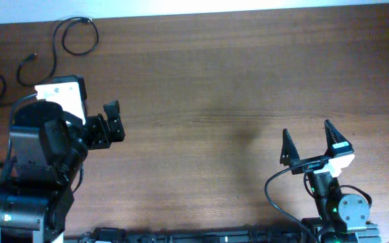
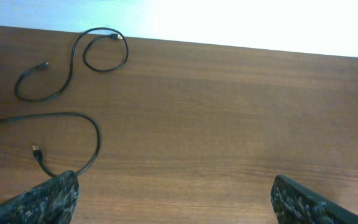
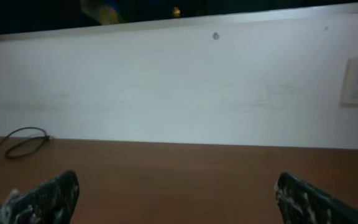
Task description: Untangle cables
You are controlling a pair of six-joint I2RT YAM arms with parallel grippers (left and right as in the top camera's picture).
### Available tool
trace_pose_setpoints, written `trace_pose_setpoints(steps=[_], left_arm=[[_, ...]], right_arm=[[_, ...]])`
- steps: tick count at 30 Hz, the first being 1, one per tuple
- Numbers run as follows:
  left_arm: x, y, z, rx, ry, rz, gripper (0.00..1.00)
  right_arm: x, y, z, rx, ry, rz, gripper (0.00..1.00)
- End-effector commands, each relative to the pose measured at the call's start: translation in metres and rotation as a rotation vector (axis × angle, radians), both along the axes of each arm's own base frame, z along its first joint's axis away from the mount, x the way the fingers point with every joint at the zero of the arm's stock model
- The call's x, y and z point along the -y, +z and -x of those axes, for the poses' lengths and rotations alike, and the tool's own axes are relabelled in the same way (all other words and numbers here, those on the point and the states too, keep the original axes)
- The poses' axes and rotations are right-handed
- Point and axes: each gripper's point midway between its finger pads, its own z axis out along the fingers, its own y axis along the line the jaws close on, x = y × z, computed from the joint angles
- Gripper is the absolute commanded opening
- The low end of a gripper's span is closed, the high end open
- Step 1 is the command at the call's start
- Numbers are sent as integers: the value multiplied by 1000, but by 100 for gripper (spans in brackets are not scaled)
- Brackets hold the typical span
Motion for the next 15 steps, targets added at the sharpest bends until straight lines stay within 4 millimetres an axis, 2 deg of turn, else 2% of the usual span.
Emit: trace_pose_setpoints(steps=[1,6,11,13,14,15], left_arm=[[-2,3,1,10,15,3,99],[-2,3,1,10,15,3,99],[-2,3,1,10,15,3,99],[-2,3,1,11,15,3,99],[-2,3,1,10,15,3,99],[-2,3,1,10,15,3,99]], right_arm=[[14,0,-2,36,-78,-7,98],[23,-5,-4,46,-129,-16,98],[23,-15,-7,35,-128,-15,98],[21,-39,-10,-63,-121,-10,98],[19,-63,-11,-162,-107,-4,98],[18,-79,-10,-227,-100,-1,98]])
